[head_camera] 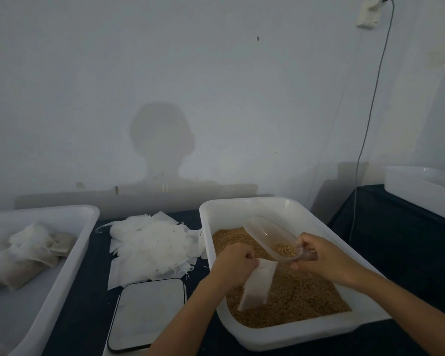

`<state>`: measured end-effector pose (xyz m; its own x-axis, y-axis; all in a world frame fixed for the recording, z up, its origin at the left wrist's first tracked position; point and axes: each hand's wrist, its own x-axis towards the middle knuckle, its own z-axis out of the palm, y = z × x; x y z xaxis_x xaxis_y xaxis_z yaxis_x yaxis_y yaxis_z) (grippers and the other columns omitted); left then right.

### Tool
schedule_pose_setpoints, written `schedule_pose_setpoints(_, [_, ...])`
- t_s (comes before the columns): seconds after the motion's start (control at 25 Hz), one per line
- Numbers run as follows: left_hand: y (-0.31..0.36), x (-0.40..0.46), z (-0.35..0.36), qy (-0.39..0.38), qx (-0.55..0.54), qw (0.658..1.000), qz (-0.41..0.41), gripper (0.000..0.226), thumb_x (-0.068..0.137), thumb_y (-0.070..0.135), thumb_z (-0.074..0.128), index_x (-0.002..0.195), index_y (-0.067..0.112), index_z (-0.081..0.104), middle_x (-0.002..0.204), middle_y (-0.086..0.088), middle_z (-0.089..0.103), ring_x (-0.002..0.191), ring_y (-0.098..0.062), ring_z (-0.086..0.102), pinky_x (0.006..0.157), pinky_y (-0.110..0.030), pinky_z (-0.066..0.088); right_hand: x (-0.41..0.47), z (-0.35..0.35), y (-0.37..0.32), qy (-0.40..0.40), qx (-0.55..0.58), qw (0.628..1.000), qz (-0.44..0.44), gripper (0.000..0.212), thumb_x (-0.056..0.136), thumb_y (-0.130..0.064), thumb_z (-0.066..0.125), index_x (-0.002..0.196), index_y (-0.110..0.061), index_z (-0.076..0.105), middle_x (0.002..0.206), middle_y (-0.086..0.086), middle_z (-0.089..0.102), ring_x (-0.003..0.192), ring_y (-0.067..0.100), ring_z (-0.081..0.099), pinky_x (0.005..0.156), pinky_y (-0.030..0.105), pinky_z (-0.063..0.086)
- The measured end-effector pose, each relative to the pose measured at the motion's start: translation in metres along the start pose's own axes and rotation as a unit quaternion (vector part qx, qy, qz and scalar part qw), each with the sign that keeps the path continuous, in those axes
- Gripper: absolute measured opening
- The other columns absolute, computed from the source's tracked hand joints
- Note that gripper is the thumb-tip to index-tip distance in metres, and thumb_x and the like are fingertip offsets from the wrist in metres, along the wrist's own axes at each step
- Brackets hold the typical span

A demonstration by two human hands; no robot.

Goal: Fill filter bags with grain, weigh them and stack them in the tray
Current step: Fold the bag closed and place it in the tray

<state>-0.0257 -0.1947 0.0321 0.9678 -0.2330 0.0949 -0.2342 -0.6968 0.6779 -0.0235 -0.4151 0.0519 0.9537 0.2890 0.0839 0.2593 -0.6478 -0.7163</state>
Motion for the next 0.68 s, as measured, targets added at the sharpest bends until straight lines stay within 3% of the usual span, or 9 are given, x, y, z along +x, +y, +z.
schedule_pose_setpoints(0.08, [-0.003,0.002,0.000,0.020,0.043,0.999,-0.005,0.035,0.095,0.018,0.049,0.061,0.015,0.039,0.069,-0.006,0.045,0.066,-0.017,0.041,0.061,-0.025,0.033,-0.008,-0.022,-0.004,-0.046,-0.040,0.998,-0.007,0.018,0.079,-0.018,0.075,0.090,-0.013,0.062,0.097,-0.002,0.070,0.086,0.005,0.068,0.071,0.021,0.055])
schedule_pose_setpoints(0.24, [-0.009,0.003,0.000,0.049,0.105,0.993,-0.001,0.028,0.096,0.021,0.045,0.069,0.014,0.043,0.066,0.000,0.042,0.068,-0.016,0.043,0.062,-0.025,0.035,-0.016,-0.062,-0.018,-0.122,-0.209,0.970,0.002,0.012,0.082,-0.028,0.072,0.090,-0.020,0.067,0.091,0.003,0.068,0.080,0.013,0.064,0.065,0.019,0.049])
schedule_pose_setpoints(0.4, [-0.011,0.001,0.004,0.066,0.115,0.991,0.012,0.031,0.097,0.025,0.046,0.068,0.014,0.047,0.066,0.000,0.046,0.064,-0.014,0.043,0.060,-0.024,0.036,-0.006,-0.072,-0.042,-0.132,-0.353,0.926,-0.009,0.012,0.084,-0.039,0.068,0.089,-0.027,0.068,0.086,-0.008,0.066,0.079,0.003,0.060,0.064,0.016,0.039])
schedule_pose_setpoints(0.68, [-0.015,0.000,0.008,0.076,0.119,0.990,0.023,0.026,0.097,0.028,0.046,0.074,0.016,0.053,0.067,0.004,0.048,0.065,-0.011,0.045,0.060,-0.021,0.036,0.009,-0.057,-0.075,-0.136,-0.488,0.861,-0.040,0.019,0.083,-0.039,0.066,0.096,-0.025,0.067,0.083,-0.013,0.060,0.081,0.006,0.057,0.070,0.023,0.042])
